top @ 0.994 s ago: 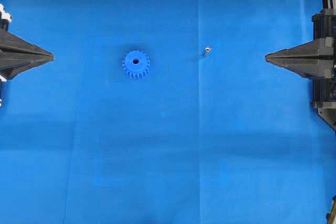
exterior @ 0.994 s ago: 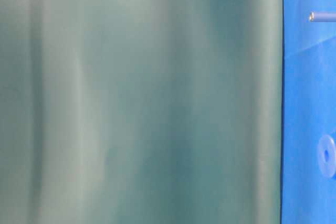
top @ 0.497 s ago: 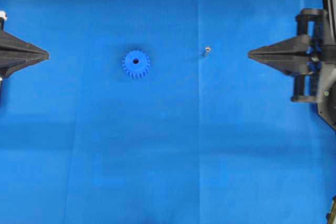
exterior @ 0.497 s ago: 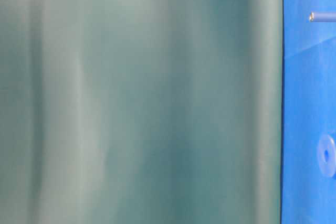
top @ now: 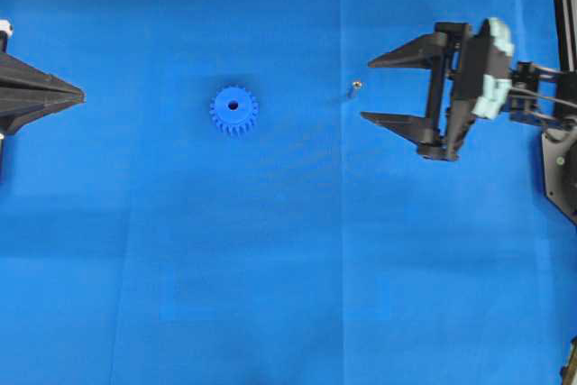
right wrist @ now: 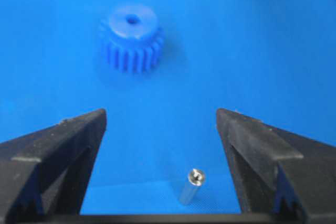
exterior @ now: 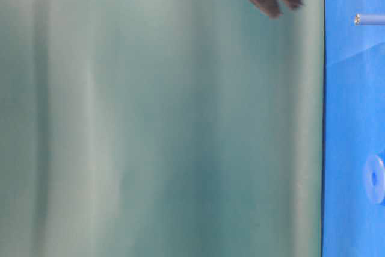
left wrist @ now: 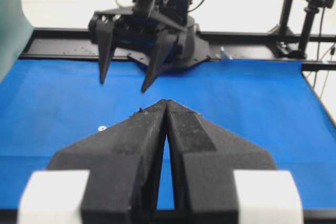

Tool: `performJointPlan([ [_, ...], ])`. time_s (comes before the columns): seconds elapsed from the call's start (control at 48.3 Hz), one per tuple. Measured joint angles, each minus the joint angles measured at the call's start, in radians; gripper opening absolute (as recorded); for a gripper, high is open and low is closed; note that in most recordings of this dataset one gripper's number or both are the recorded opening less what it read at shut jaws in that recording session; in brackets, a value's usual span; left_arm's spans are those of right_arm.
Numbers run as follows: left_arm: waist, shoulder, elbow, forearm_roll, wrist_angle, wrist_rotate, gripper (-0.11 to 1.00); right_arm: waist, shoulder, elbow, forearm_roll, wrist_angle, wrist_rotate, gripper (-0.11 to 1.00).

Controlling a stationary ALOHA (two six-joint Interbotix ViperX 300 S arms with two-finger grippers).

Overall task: Insert the shaft placed at a random location into the center hole of the small gear at another random location.
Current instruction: 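Lower the right gripper around the silver shaft and close on it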

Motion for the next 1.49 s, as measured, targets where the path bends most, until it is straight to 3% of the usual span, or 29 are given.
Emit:
performJointPlan([
  [0.352, 0.000, -0.002, 0.006, 0.000, -0.002, 0.000, 0.00, -0.046, 0.210, -0.017, 0.052, -0.112, 0.000, 0.73],
  [0.724, -0.002, -0.002, 0.006, 0.002, 0.000, 0.000, 0.00, -0.057, 0.316, -0.021, 0.091, -0.172, 0.000, 0.69],
  [0.89, 0.000, -0.003, 0.006, 0.002, 0.000, 0.000, 0.00, -0.057, 0.318, -0.023, 0.091, -0.179, 0.000, 0.55],
  [1.138, 0.000, -0.002, 0.008, 0.002, 0.002, 0.000, 0.00, -0.057, 0.318, -0.023, 0.091, -0.179, 0.000, 0.05],
  [1.49, 0.000, -0.003, 0.008, 0.002, 0.003, -0.002, 0.00, -0.051, 0.318, -0.023, 0.091, -0.179, 0.000, 0.03],
])
